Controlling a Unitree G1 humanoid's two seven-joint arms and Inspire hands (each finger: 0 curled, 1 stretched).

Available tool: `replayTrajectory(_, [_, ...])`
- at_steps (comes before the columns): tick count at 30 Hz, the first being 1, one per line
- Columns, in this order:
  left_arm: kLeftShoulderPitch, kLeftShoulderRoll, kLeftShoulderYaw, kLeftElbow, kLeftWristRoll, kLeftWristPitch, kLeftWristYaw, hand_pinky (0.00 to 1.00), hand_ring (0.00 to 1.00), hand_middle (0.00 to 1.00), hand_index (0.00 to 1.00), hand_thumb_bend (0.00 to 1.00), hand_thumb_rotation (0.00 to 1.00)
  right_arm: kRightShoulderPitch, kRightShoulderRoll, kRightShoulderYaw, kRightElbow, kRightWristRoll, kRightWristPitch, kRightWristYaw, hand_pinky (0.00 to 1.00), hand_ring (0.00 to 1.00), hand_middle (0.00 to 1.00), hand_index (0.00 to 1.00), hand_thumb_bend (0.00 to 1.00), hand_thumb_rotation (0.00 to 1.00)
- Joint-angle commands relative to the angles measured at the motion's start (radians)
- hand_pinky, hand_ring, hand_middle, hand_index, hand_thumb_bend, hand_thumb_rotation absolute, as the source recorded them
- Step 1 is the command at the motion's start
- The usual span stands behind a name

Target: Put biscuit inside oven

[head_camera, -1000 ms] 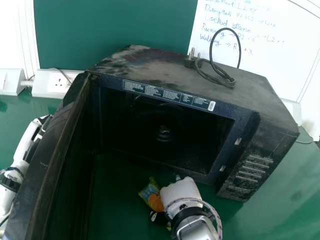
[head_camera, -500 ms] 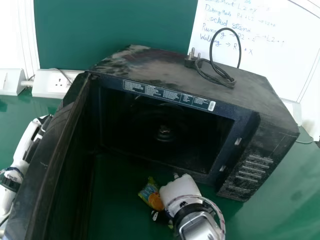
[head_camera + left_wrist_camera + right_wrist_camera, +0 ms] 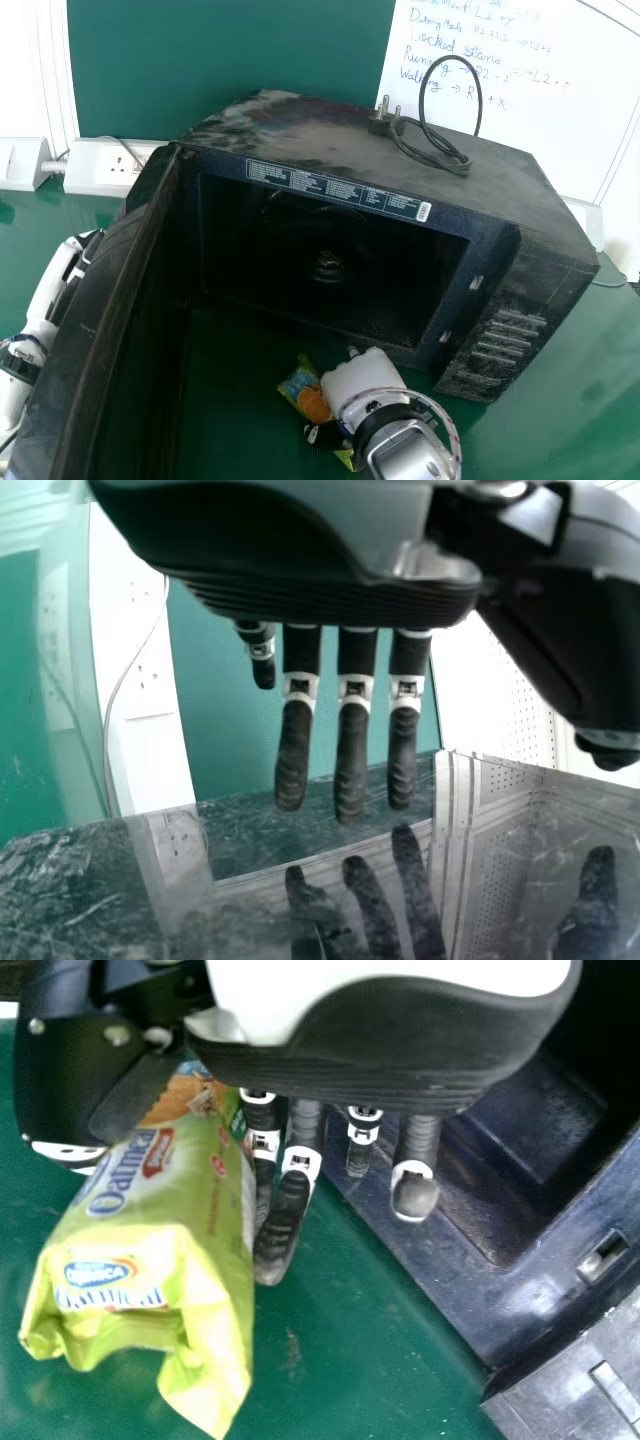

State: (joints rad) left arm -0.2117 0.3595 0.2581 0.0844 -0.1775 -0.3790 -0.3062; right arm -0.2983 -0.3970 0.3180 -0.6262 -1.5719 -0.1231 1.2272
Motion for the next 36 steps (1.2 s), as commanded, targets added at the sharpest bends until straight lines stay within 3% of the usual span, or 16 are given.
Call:
replayTrajectory(1, [0.008,-0.005,-0.001,0.005,-0.009,-0.004,-0.002,0.29,0.36,0.40,0.48,0.51,0.06,-0.013,0.001,-0.050,-0.043,0.088,0.014,0.010,0.06,0.13,0.25,0.67,0.75,0.02])
replayTrajectory(3, [0.009,-0.006,-0.002,0.001,-0.012,-0.002,-0.004,0.29,0.36,0.40,0.48,0.51,0.06,-0.023,0.008,-0.093,-0.064,0.139,0.036,0.000,0.07,0.15,0.26,0.63,0.73,0.01])
replayTrajectory(5, [0.010,-0.006,-0.003,-0.004,-0.011,0.001,-0.003,0.29,0.35,0.40,0.48,0.51,0.06,-0.028,0.004,-0.130,-0.074,0.194,0.046,-0.037,0.08,0.17,0.28,0.52,0.56,0.11])
replayTrajectory(7, [0.012,-0.006,-0.003,-0.011,0.001,0.010,0.010,0.29,0.35,0.40,0.48,0.51,0.06,-0.040,-0.011,-0.151,-0.077,0.238,0.044,-0.053,0.07,0.15,0.27,0.50,0.53,0.12])
replayTrajectory(12, [0.010,-0.004,-0.004,-0.005,0.005,0.004,0.008,0.29,0.35,0.40,0.48,0.51,0.06,-0.055,0.009,-0.201,-0.089,0.297,0.092,-0.103,0.04,0.12,0.22,0.49,0.52,0.12])
replayTrajectory(22, [0.013,-0.005,-0.006,-0.016,0.000,0.021,0.008,0.29,0.35,0.40,0.48,0.51,0.06,-0.075,0.005,-0.224,-0.086,0.325,0.144,-0.196,0.05,0.13,0.24,0.49,0.51,0.13])
replayTrajectory(29, [0.011,-0.007,-0.005,-0.011,-0.009,0.023,0.003,0.30,0.36,0.40,0.48,0.51,0.06,-0.085,0.002,-0.225,-0.092,0.334,0.185,-0.170,0.07,0.15,0.26,0.49,0.51,0.13])
replayTrajectory(36, [0.013,-0.005,-0.003,-0.008,0.001,0.019,0.007,0.29,0.35,0.41,0.48,0.51,0.06,-0.104,-0.017,-0.195,-0.095,0.329,0.218,0.013,0.08,0.17,0.29,0.49,0.52,0.13])
